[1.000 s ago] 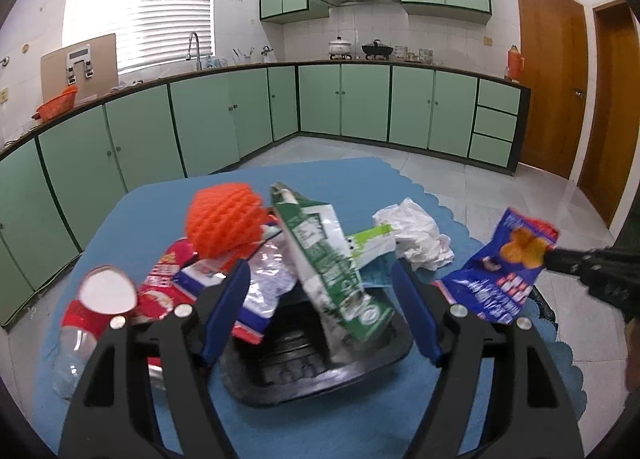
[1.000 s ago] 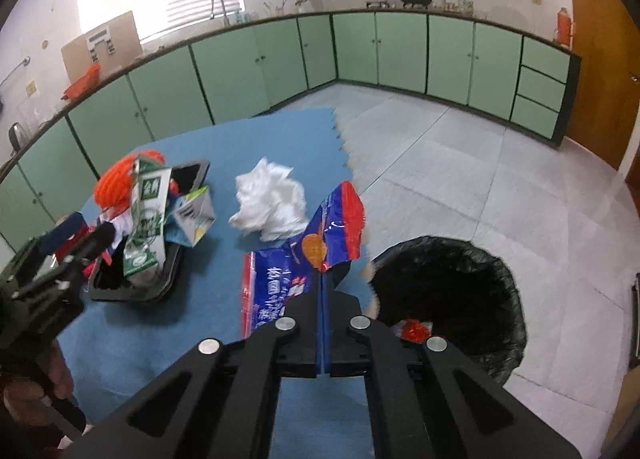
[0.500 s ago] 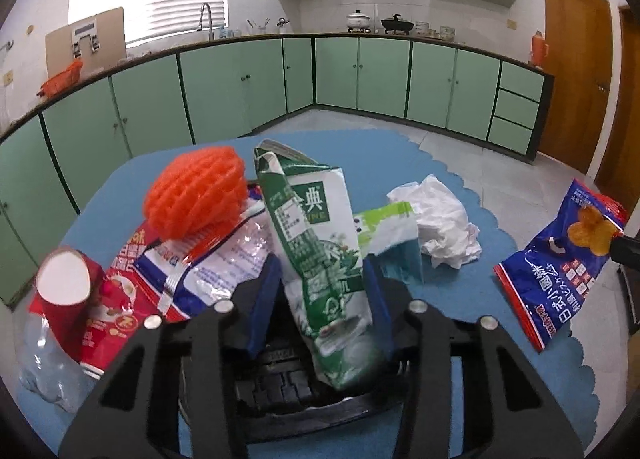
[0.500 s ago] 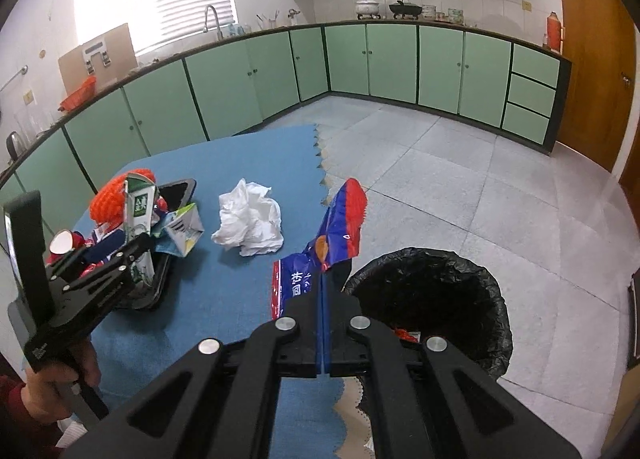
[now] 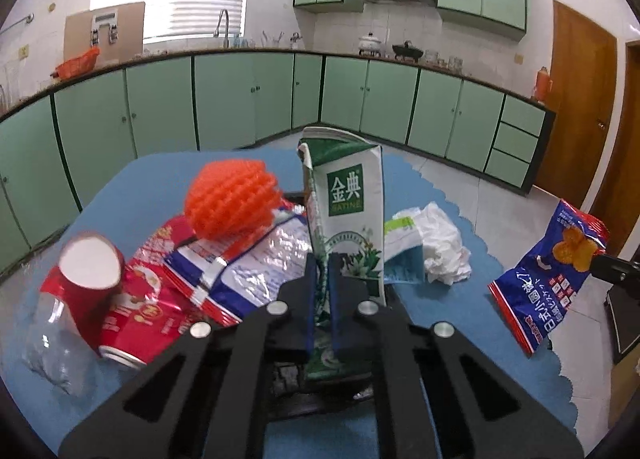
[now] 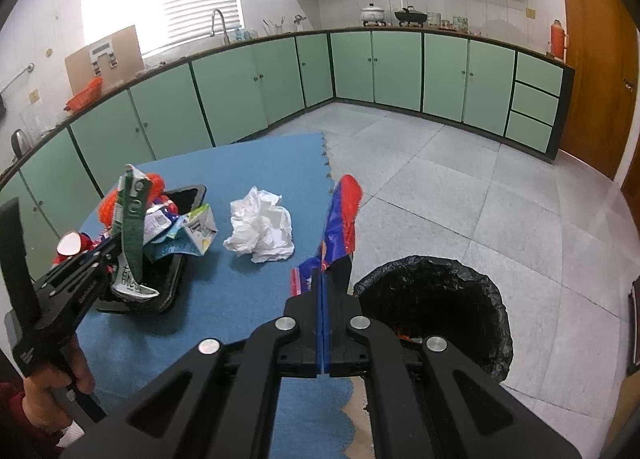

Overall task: Collect trash
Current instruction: 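Grasp the green milk carton with the left tool while the right tool holds the chip bag, then drop the milk carton and chip bag into the black bin, opening both tools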

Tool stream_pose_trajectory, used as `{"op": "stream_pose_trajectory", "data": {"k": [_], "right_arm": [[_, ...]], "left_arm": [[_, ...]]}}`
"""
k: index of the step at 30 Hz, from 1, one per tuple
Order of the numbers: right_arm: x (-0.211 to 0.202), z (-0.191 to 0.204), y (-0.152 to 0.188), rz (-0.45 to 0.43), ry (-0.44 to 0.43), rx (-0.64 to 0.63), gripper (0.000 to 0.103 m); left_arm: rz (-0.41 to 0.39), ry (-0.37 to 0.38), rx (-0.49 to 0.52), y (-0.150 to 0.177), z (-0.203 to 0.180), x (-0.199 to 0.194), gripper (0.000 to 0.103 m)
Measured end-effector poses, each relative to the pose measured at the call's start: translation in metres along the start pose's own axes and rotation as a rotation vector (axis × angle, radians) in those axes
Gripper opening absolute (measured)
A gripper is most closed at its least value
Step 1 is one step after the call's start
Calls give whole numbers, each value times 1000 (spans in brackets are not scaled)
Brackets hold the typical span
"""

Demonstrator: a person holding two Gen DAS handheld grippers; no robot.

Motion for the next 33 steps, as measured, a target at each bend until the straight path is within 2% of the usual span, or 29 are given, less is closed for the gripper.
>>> {"op": "stream_pose_trajectory", "data": {"k": [8,15,23,33], "right_arm": [[-15,-2,-8,-32,10,4,1],[-30,-17,-16,-65,40,10,1],[-44,-55,-22,-88,108,51,1],[-48,-110,-24,-84,198,115,1]], "left_arm": [[-38,65,48,-18,-18,-18,4],[-64,144,82,-31,-49,-25,4],[-81,250,115,-46,-96,-19,4],[-70,391,161,-57,-174,11,4]]}}
Point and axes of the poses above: each gripper's, at about its wrist camera, not at the fingertips, and x roughly the way its jaws point, z to its left, y to its underside, the point moved 2 cm from there along x, roughly the way its jaws point, and after that the axes turned 8 degrees about x, right-handed, at the moved point
